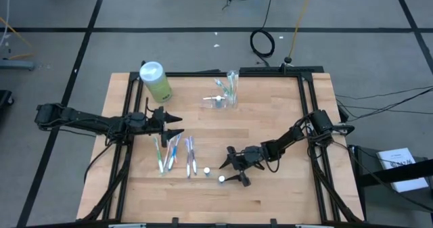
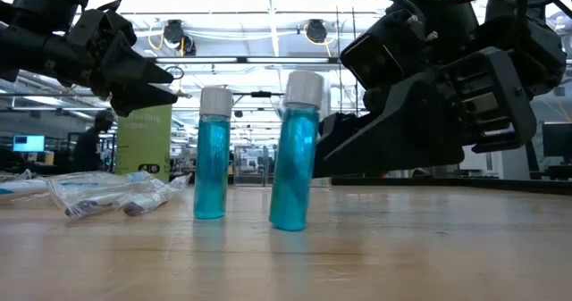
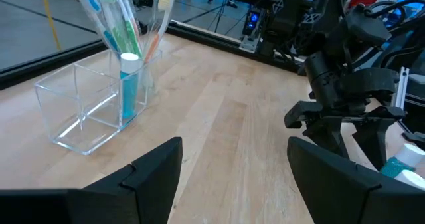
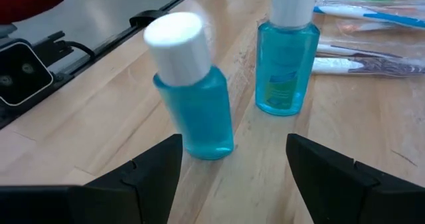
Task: Pick & Place toothbrushing station
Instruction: Put the blue mouthwash into the transparent organizer
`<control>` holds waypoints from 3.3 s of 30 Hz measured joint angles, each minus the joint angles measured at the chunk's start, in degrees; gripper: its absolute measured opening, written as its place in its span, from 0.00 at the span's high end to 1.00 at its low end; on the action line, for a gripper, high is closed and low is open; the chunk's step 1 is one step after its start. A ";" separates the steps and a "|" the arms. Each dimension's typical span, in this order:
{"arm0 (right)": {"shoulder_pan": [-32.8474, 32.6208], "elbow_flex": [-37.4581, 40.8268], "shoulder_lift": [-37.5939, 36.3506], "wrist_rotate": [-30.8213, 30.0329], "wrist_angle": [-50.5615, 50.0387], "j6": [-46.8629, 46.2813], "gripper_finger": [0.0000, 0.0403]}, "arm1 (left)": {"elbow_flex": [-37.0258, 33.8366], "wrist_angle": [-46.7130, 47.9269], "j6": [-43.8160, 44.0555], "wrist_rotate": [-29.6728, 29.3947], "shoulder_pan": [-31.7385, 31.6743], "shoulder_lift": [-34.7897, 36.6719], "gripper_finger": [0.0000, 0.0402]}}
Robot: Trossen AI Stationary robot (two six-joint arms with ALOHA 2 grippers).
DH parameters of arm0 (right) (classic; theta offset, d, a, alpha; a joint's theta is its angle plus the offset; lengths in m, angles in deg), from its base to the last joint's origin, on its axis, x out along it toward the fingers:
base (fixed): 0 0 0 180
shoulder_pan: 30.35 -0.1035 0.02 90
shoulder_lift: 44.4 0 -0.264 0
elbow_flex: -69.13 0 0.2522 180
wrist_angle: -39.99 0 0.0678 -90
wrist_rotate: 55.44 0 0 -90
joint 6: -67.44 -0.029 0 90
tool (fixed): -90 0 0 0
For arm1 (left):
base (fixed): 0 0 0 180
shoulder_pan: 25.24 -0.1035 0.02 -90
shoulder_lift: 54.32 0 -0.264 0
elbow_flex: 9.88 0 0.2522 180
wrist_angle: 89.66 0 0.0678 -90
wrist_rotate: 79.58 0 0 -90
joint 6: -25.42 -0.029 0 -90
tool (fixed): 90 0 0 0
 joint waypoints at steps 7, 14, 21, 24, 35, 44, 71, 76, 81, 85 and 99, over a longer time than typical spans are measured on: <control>-1.72 0.00 0.00 -1.22 0.06 4.19 0.35 | 0.00 0.00 -0.02 -0.01 0.00 0.00 0.30; -1.18 0.02 -1.13 -6.48 -2.02 5.24 0.35 | 0.00 0.00 -0.02 0.01 0.00 0.00 0.30; -1.66 0.00 -9.77 -9.42 -11.98 4.77 0.35 | 0.00 0.04 -0.01 0.01 0.00 0.00 0.30; -2.31 -0.02 -12.20 -9.14 -12.56 1.23 0.35 | 0.00 0.03 -0.02 0.01 0.00 0.00 0.30; -6.42 0.07 -10.27 -16.80 -12.51 -3.91 0.35 | 0.00 0.04 0.35 0.02 0.00 0.00 0.30; -11.34 -0.02 -10.10 -27.06 -8.48 -6.16 0.35 | 0.00 0.04 0.37 0.03 0.00 0.01 0.30; -11.11 -6.47 -6.39 -25.56 -7.82 -4.03 0.35 | 0.00 1.66 3.52 0.03 0.00 0.00 0.30; -11.41 -6.34 -3.47 -25.55 -6.05 -4.02 0.35 | 0.00 1.68 3.52 0.03 0.01 0.00 0.30; -11.41 -6.46 -1.70 -25.43 -3.72 -3.95 0.35 | 0.00 1.69 3.29 0.03 0.02 0.01 0.30; -11.34 -6.45 -0.91 -25.44 -3.77 -3.97 0.35 | 0.00 1.73 3.10 0.03 0.01 0.00 0.30; -10.49 -6.56 4.51 -25.35 0.14 -6.04 0.35 | 0.00 1.70 3.04 0.01 0.02 0.00 0.30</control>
